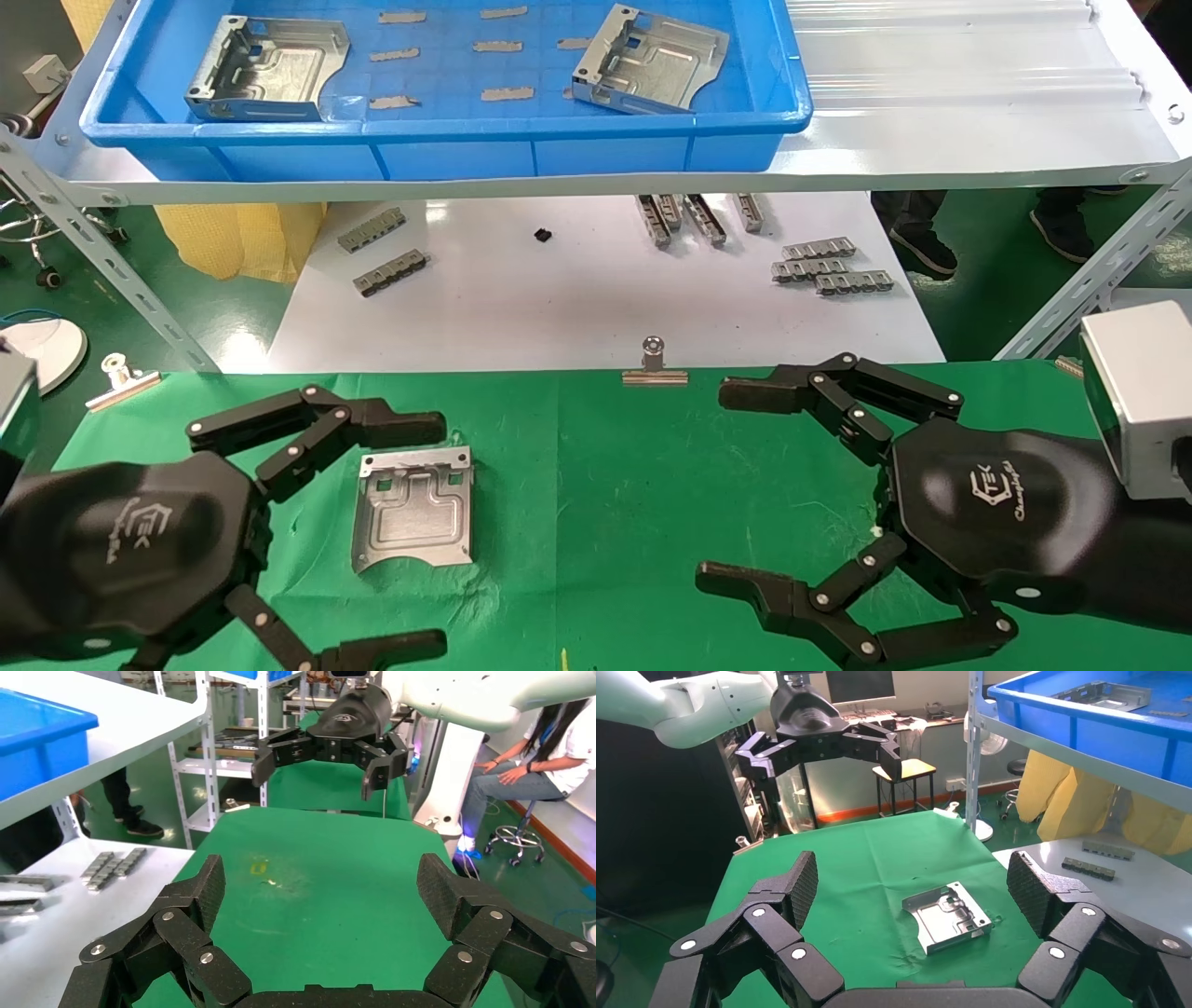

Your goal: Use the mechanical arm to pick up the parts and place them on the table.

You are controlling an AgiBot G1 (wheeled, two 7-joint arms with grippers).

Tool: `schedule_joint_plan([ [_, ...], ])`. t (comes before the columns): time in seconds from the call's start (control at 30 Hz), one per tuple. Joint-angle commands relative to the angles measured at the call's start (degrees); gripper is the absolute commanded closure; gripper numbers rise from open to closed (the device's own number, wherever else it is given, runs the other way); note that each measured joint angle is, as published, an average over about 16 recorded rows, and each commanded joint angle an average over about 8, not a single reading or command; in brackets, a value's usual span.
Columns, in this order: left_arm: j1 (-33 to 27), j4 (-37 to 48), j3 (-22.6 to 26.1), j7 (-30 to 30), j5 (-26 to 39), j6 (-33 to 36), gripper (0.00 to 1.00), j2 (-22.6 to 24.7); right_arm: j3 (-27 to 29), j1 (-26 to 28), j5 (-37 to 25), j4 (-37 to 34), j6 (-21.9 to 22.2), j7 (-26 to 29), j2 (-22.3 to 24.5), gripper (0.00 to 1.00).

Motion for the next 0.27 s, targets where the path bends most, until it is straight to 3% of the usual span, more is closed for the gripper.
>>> schedule_joint_plan([
  [0.03,0.2,-0.3,-0.1,0.0,-0.1,-0.1,0.00,-0.1,0.0,0.0,0.0,0.0,0.0,0.0,0.0,0.00],
  [0.27,-0.2,0.5,0.1,0.2,0.2,0.0,0.00,0.1,0.0,0.0,0.0,0.0,0.0,0.0,0.0,0.00],
])
